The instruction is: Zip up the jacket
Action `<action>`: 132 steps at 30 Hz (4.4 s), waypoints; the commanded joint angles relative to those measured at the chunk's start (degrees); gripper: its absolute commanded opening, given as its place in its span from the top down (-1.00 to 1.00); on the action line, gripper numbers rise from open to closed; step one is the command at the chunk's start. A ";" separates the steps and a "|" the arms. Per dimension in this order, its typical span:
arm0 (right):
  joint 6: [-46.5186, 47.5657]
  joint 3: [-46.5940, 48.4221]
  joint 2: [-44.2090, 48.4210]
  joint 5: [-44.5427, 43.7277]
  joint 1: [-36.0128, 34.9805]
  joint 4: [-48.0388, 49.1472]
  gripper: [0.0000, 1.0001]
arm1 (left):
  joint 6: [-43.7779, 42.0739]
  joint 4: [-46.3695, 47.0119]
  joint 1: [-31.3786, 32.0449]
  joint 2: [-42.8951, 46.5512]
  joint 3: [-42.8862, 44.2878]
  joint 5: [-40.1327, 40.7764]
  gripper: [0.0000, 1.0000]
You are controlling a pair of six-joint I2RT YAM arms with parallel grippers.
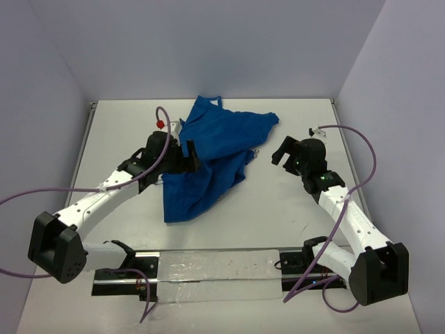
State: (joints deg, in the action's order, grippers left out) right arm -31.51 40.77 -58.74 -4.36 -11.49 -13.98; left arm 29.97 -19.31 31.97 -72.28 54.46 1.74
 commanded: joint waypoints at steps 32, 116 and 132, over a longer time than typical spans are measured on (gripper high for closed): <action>1.07 6.14 26.91 -14.62 -0.50 -7.38 -1.00 | 4.62 12.24 15.38 -30.08 50.05 -20.37 0.89; -2.98 21.41 -32.36 -15.81 -16.64 0.53 -0.72 | 27.37 12.68 -14.44 -20.84 -5.33 -7.54 -0.40; -2.68 17.95 -27.57 -15.68 -16.64 2.19 1.00 | 27.07 13.51 -12.55 -19.94 -4.37 -7.80 1.00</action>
State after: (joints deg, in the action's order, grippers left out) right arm -34.63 59.79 -90.10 -19.03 -27.88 -14.10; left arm 57.82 -6.88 18.83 -92.90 48.47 -5.26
